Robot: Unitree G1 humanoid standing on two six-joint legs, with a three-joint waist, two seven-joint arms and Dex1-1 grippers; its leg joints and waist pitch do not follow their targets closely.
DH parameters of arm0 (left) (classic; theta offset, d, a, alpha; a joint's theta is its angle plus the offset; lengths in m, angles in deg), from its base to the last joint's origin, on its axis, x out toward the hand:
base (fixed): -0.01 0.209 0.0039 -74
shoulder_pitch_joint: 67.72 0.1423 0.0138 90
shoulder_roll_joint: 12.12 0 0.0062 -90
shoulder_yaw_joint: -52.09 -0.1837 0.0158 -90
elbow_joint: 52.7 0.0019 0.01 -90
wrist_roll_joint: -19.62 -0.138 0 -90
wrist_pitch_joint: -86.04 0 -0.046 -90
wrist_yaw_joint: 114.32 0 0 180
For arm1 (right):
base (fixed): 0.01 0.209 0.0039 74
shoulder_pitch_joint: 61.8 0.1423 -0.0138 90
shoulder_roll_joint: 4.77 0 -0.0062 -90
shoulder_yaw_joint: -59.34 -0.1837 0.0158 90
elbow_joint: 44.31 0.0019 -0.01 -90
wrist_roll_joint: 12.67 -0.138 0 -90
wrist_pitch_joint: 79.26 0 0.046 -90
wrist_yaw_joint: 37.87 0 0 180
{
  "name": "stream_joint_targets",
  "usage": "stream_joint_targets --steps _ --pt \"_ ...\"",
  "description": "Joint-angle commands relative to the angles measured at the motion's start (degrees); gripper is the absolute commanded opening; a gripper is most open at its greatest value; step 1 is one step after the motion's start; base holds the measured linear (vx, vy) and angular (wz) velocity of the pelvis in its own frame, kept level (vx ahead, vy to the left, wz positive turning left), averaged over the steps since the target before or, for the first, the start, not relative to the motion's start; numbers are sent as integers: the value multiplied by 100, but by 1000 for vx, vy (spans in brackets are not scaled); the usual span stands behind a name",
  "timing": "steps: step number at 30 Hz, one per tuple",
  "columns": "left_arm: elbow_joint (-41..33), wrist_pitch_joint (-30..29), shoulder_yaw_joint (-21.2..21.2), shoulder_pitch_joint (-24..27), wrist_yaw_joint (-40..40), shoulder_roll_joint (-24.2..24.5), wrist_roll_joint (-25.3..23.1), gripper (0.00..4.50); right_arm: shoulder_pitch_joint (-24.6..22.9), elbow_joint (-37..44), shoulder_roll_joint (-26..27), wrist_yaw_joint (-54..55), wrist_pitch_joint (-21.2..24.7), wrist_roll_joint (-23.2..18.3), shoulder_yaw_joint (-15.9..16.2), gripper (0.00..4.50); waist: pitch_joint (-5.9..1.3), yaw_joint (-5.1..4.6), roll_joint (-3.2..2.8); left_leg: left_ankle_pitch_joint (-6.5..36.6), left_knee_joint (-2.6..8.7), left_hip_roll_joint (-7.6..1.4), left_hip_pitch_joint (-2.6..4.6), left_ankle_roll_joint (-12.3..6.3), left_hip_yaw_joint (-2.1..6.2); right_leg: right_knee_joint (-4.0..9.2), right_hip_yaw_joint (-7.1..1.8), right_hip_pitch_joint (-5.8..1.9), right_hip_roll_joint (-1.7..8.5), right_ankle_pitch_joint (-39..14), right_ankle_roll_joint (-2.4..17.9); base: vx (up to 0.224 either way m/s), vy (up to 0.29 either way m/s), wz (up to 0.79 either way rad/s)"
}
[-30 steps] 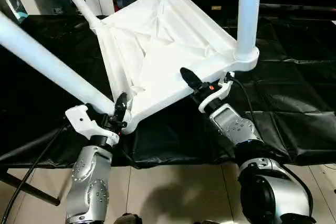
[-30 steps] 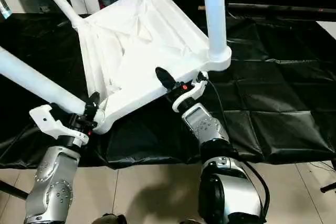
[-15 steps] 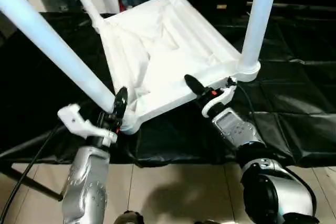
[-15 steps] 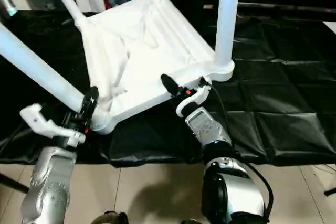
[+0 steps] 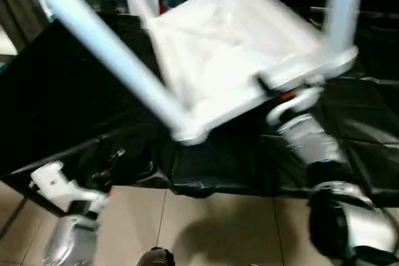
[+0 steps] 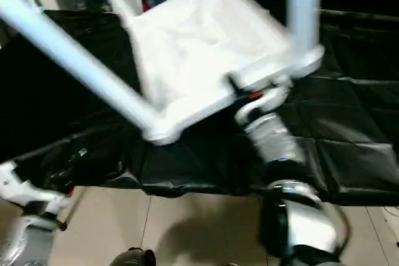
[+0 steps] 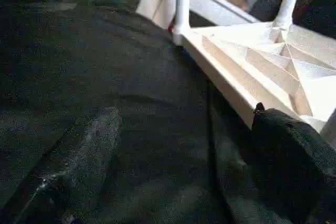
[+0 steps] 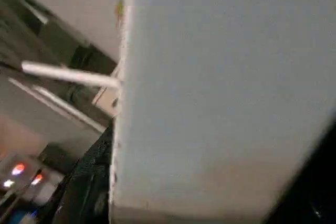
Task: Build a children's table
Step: Flip table
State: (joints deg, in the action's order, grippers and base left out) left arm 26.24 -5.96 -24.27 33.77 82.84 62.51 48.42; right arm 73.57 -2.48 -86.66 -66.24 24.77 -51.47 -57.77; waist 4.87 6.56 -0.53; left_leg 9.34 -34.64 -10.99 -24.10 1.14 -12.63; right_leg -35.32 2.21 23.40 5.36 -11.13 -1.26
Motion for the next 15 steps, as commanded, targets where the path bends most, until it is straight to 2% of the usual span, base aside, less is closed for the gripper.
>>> stream_joint_targets --steps 1,2,5,8,9,10,11,13,15 --pt "-135 23 -101 -13 -46 11 -113 450 160 511 -98 -65 -315 -12 -21 199 -476 -53 -13 893 409 -249 256 6 143 313 -143 -210 216 -318 1122 0 0 0" --pt "-203 141 -256 -6 -28 131 -445 450 55 831 -165 77 -290 102 64 199 -477 -62 -19 901 411 -250 263 3 146 317 -143 -208 217 -319 1117 0 0 0" --pt "-321 323 -507 -97 27 312 -913 450 -161 1403 -257 395 -266 373 238 198 -483 -82 -27 782 387 -238 261 -81 140 317 -151 -205 213 -157 1069 0 0 0" --pt "-397 373 -591 -208 48 386 -1076 450 -284 1691 -312 574 -282 545 321 197 -487 -81 -41 651 381 -227 257 -131 143 310 -142 -206 200 -66 1054 0 0 0" --pt "-464 393 -649 -293 92 444 -1150 450 -367 1858 -350 679 -312 676 376 197 -488 -81 -49 680 378 -231 270 -93 141 307 -147 -197 194 -88 1059 0 0 0" --pt "-480 400 -667 -313 108 461 -1169 450 -385 1895 -359 705 -318 705 386 197 -476 -72 -90 695 385 -227 269 -65 149 313 -143 -189 192 -123 1043 0 0 0" --pt "-555 413 -730 -384 179 513 -1217 450 -457 2040 -383 813 -347 833 416 197 -475 -78 -98 765 389 -228 278 -19 149 314 -142 -182 186 -159 1034 0 0 0" --pt "-600 411 -762 -422 218 531 -1217 450 -496 2107 -409 869 -380 928 446 197 -472 -86 -74 862 398 -222 284 44 143 322 -142 -181 182 -238 1027 0 0 0" --pt "-667 446 -877 -459 295 611 -1268 450 -578 2274 -454 1017 -404 1096 524 197 -457 -89 -108 987 407 -215 283 106 147 346 -144 -172 176 -333 992 0 0 0"
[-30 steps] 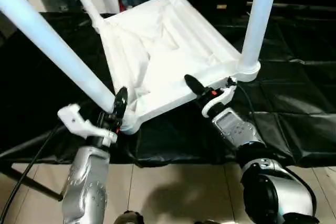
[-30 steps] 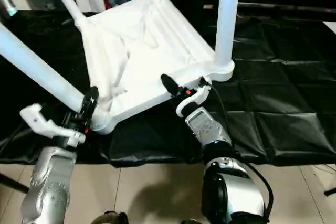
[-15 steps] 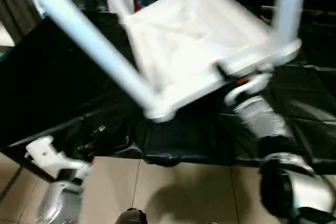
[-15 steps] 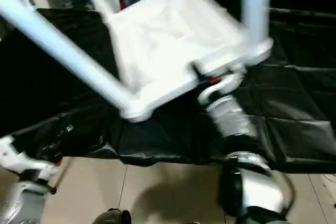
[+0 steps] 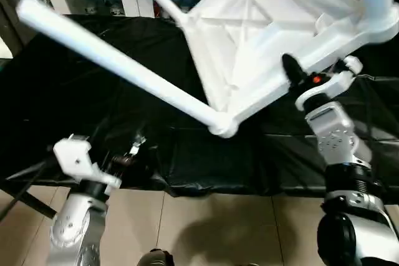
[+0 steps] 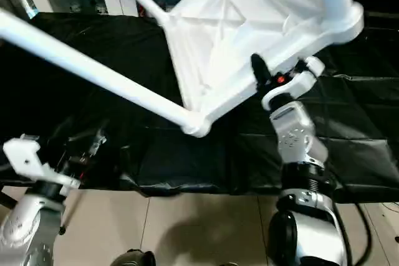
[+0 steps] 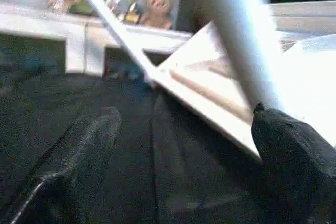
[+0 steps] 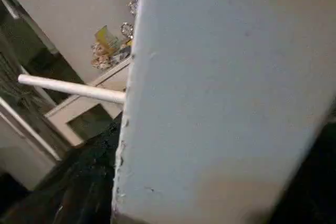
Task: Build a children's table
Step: Flip table
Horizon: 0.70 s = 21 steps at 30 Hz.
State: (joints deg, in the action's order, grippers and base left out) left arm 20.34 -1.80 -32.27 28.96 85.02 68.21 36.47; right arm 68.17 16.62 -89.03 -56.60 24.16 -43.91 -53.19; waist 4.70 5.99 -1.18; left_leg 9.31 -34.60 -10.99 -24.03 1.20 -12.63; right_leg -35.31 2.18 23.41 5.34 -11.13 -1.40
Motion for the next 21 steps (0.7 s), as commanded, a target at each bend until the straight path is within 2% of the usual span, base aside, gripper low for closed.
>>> stream_joint_targets --steps 1,5,10,11,12,13,15,18,19,21 --pt "-94 48 -129 14 106 77 -96 450 -74 444 -234 124 -341 397 104 197 -439 -37 -28 1028 407 -210 268 106 150 347 -144 -182 185 -379 987 0 0 0" --pt "-130 100 -308 17 230 146 -175 450 -204 747 -290 552 -322 657 196 197 -440 -36 -47 1142 411 -206 275 121 149 376 -156 -167 192 -609 914 0 0 0" --pt "-150 141 -394 49 209 149 -258 450 -294 875 -376 971 -406 1141 360 197 -433 -48 -63 1398 437 -206 285 226 154 421 -161 -128 183 -1007 775 0 0 0" --pt "-153 149 -406 54 203 152 -268 450 -300 879 -384 1036 -428 1216 390 197 -432 -48 -63 1448 439 -205 291 249 154 429 -161 -123 182 -1067 756 0 0 0" --pt "-154 153 -411 55 198 155 -277 450 -298 877 -391 1075 -447 1264 408 197 -439 -40 -26 1484 437 -205 301 271 151 432 -167 -118 188 -1155 722 0 0 0" --pt "-156 168 -416 54 195 164 -302 450 -291 873 -399 1112 -469 1317 432 197 -426 -45 -48 1578 449 -206 301 303 153 450 -169 -101 184 -1286 684 0 0 0" --pt "-165 223 -416 37 170 197 -387 450 -250 875 -419 1175 -507 1394 499 197 -423 -51 -46 1701 464 -205 302 351 165 460 -167 -102 183 -1399 614 0 0 0" --pt "-193 265 -404 -32 143 244 -436 450 -228 918 -452 1200 -510 1452 588 197 -425 -69 -48 1822 477 -201 304 390 180 466 -166 -101 179 -1438 559 0 0 0" --pt "-196 263 -405 -45 149 255 -441 450 -226 919 -459 1196 -511 1467 602 197 -441 -75 -27 1799 474 -201 301 372 182 456 -165 -110 178 -1392 563 0 0 0" --pt "-208 240 -429 -104 204 333 -489 450 -223 935 -499 1195 -503 1556 683 197 -440 -81 -32 1756 471 -198 293 350 176 457 -168 -106 176 -1331 576 0 0 0"
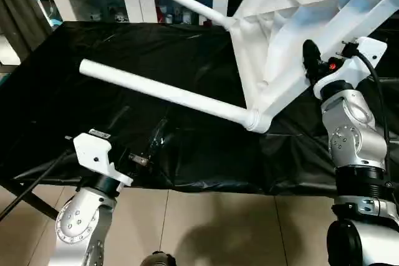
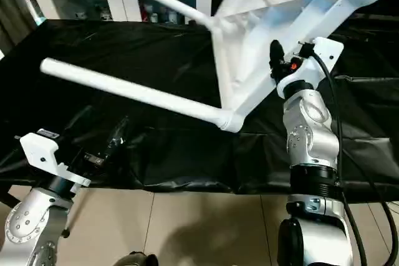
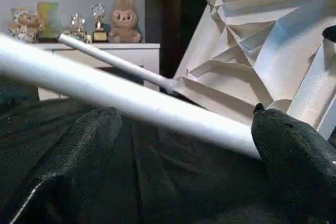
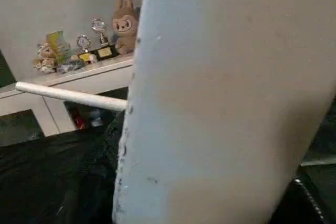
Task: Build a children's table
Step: Flip table
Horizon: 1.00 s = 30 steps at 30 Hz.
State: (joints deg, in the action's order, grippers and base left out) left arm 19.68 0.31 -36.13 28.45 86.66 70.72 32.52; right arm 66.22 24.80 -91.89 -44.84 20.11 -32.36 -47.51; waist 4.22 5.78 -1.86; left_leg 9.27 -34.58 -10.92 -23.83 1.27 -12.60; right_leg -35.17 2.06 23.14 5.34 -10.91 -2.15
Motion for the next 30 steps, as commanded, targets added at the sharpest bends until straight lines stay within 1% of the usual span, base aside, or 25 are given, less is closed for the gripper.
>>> stream_joint_targets --steps 1,2,4,5,6,7,11,12,13,14,15,16,18,19,20,21,22,24,25,26,27,28,29,30 --pt "-138 12 -96 -112 98 185 -211 450 -30 148 -236 62 -85 483 175 197 -402 -54 44 1702 464 -205 275 329 172 440 -155 -84 179 -1331 649 0 0 0" --pt "-135 -1 -133 -150 137 254 -289 450 -33 169 -248 95 -79 540 214 197 -404 -52 42 1670 455 -200 277 317 168 437 -157 -79 173 -1300 641 0 0 0" --pt "-128 -132 -168 -390 150 391 -437 450 -20 234 -286 172 -82 723 339 197 -401 -57 33 1595 455 -196 269 306 164 431 -160 -77 171 -1274 634 0 0 0" --pt "-140 -231 -177 -532 166 443 -451 450 -12 256 -305 212 -92 823 403 197 -398 -58 35 1580 455 -195 266 323 166 426 -157 -81 174 -1281 638 0 0 0" --pt "-146 -290 -193 -670 162 500 -523 450 -4 262 -310 236 -105 888 456 197 -409 -51 24 1568 452 -193 285 353 162 417 -158 -69 169 -1264 653 0 0 0" --pt "-157 -349 -242 -876 209 581 -594 450 11 246 -306 263 -109 971 538 197 -406 -59 23 1573 455 -190 272 368 168 412 -157 -77 172 -1245 671 0 0 0" --pt "-146 -420 -304 -1079 249 645 -648 450 37 194 -311 278 -122 1046 623 195 -422 -69 30 1501 445 -188 268 360 169 387 -156 -93 177 -1048 736 0 0 0" --pt "-149 -503 -381 -1310 287 712 -746 450 64 143 -331 321 -146 1112 705 195 -424 -68 31 1463 436 -183 273 333 163 382 -154 -93 169 -951 757 0 0 0" --pt "-150 -507 -385 -1318 290 715 -749 450 65 141 -331 324 -146 1114 707 194 -431 -67 30 1436 430 -181 276 307 159 376 -154 -95 166 -912 772 0 0 0" --pt "-141 -556 -459 -1514 322 785 -855 450 77 117 -333 397 -144 1180 745 194 -432 -65 28 1413 428 -180 272 298 164 370 -153 -99 170 -897 786 0 0 0" --pt "-133 -592 -530 -1679 371 855 -953 450 88 96 -332 465 -132 1248 783 193 -431 -57 26 1401 426 -179 283 295 160 374 -153 -88 165 -923 783 0 0 0" --pt "-132 -595 -535 -1688 374 861 -962 450 89 95 -331 468 -132 1253 785 193 -433 -56 27 1390 423 -174 278 298 165 365 -151 -96 170 -922 796 0 0 0" --pt "-22 -641 -765 -2105 501 1117 -1447 450 125 44 -267 517 -70 1440 946 193 -434 -64 47 1321 419 -172 260 270 171 361 -149 -112 174 -926 773 0 0 0" --pt "-11 -640 -777 -2131 508 1129 -1470 450 128 37 -263 509 -58 1457 968 193 -435 -63 39 1324 419 -171 265 275 168 362 -149 -105 175 -950 771 0 0 0" --pt "31 -637 -821 -2228 532 1172 -1556 450 139 8 -249 480 -17 1517 1050 193 -431 -75 48 1308 420 -169 254 282 169 363 -150 -110 176 -956 780 0 0 0" --pt "104 -627 -884 -2433 599 1208 -1617 450 162 -74 -212 375 -30 1605 1206 193 -430 -92 63 1323 420 -165 254 301 165 365 -150 -107 177 -1006 805 0 0 0" --pt "147 -624 -924 -2585 642 1223 -1648 450 179 -137 -184 273 -45 1648 1316 193 -437 -99 60 1327 421 -167 254 311 172 353 -150 -120 193 -1007 841 0 0 0" --pt "214 -624 -996 -2876 682 1248 -1718 450 213 -254 -127 142 -112 1676 1454 263 -438 -111 50 1330 418 -166 250 317 173 351 -149 -117 191 -985 882 0 0 0" --pt "238 -612 -1034 -3000 687 1275 -1762 450 230 -294 -98 122 -130 1658 1469 267 -445 -116 78 1281 410 -168 244 302 170 342 -150 -129 194 -907 905 0 0 0" --pt "266 -569 -1065 -3115 683 1309 -1835 450 249 -329 -76 118 -156 1651 1480 277 -448 -119 66 1263 408 -164 243 270 173 339 -151 -131 195 -859 929 0 0 0" --pt "297 -501 -1093 -3231 673 1342 -1930 450 271 -359 -61 117 -194 1649 1488 277 -459 -133 74 1213 403 -162 234 259 175 326 -146 -147 191 -779 972 0 0 0" --pt "297 -501 -1093 -3231 673 1342 -1930 450 271 -359 -61 117 -194 1649 1488 305 -462 -130 80 1182 400 -163 230 250 175 326 -146 -152 191 -737 982 0 0 0" --pt "303 -486 -1100 -3258 674 1355 -1950 450 276 -362 -58 110 -202 1644 1489 305 -473 -126 78 1114 387 -164 236 234 171 311 -146 -154 191 -646 1001 0 0 0" --pt "316 -452 -1118 -3320 677 1384 -1997 450 289 -371 -52 95 -222 1633 1492 314 -475 -131 79 1003 379 -161 223 182 166 299 -145 -157 183 -503 1041 0 0 0"
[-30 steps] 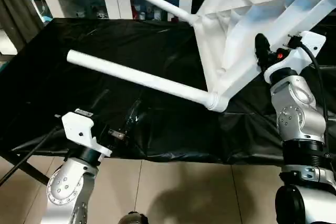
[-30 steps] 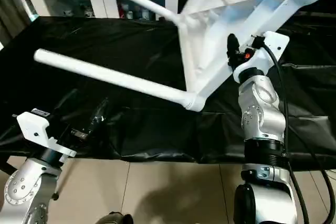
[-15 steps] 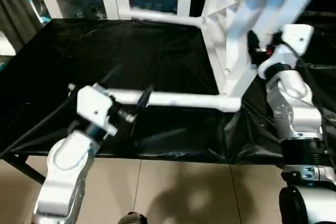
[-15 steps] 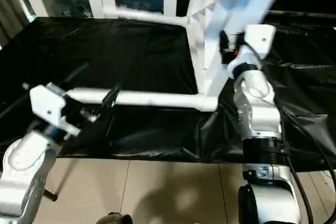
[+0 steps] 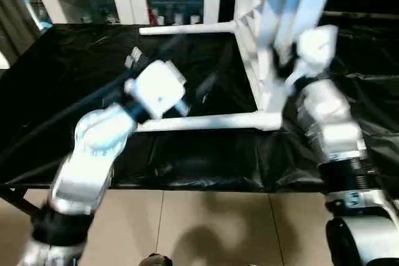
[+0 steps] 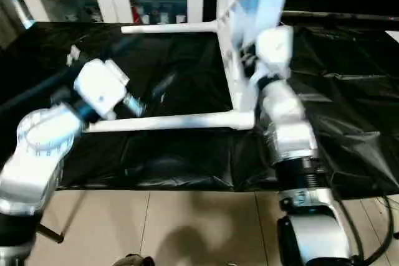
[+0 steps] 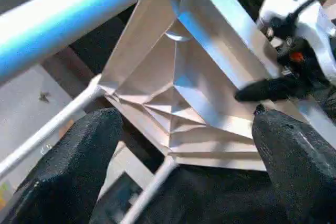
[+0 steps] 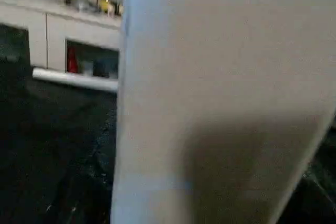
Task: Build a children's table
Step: Flip table
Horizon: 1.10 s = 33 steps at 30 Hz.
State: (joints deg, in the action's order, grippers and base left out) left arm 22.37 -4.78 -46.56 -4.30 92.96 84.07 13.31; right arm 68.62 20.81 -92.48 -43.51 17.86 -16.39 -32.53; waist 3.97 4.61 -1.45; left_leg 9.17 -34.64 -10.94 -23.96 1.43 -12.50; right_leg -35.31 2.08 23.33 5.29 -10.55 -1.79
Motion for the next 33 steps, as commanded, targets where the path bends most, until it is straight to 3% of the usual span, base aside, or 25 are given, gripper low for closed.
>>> stream_joint_targets --steps 1,4,11,15,17,19,20,25,27,33 --pt "70 97 -85 -160 18 115 -219 450 57 25 3 -66 -19 40 10 314 -459 -10 32 919 375 -163 238 127 153 295 -146 -183 192 -422 1047 0 0 0" --pt "43 285 -40 -465 -58 202 -466 450 -26 37 -41 -157 -34 84 31 314 -465 5 26 774 361 -162 239 54 149 276 -141 -187 179 -242 1107 0 0 0" --pt "134 583 125 -1021 -658 324 -1121 450 -182 -108 -100 -281 -186 76 9 314 -456 17 35 922 360 -173 240 86 153 294 -145 -199 199 -429 1122 0 0 0" --pt "287 988 154 -1323 -887 425 -1382 450 -150 -205 -73 -340 -255 49 27 262 -476 20 29 957 355 -173 240 123 161 288 -140 -197 202 -492 1152 0 0 0" --pt "326 1029 151 -1378 -966 448 -1485 450 -147 -213 -65 -347 -260 50 28 257 -476 20 31 939 353 -173 236 128 158 282 -138 -192 201 -461 1168 0 0 0" --pt "548 1099 145 -1585 -1211 545 -1822 450 -132 -241 -30 -370 -286 57 21 250 -490 23 27 931 339 -167 244 120 154 275 -138 -183 193 -460 1169 0 0 0" --pt "645 1086 145 -1642 -1209 564 -1824 450 -127 -250 -21 -378 -302 61 18 229 -488 25 28 942 341 -167 243 123 157 277 -138 -183 191 -470 1166 0 0 0" --pt "1099 1143 106 -1873 -1280 653 -1964 450 -90 -296 1 -397 -346 78 7 212 -481 23 31 985 343 -151 222 149 162 274 -139 -179 193 -533 1183 0 0 0" --pt "1687 1244 17 -2172 -1489 787 -2312 450 -69 -304 12 -439 -393 85 19 199 -506 34 21 1038 325 -149 247 167 162 278 -144 -165 199 -607 1155 0 0 0" --pt "2409 1270 -33 -2473 -1609 909 -2515 450 -63 -290 32 -447 -431 108 5 196 -526 37 0 986 318 -140 222 184 167 245 -143 -178 199 -396 1217 0 0 0"
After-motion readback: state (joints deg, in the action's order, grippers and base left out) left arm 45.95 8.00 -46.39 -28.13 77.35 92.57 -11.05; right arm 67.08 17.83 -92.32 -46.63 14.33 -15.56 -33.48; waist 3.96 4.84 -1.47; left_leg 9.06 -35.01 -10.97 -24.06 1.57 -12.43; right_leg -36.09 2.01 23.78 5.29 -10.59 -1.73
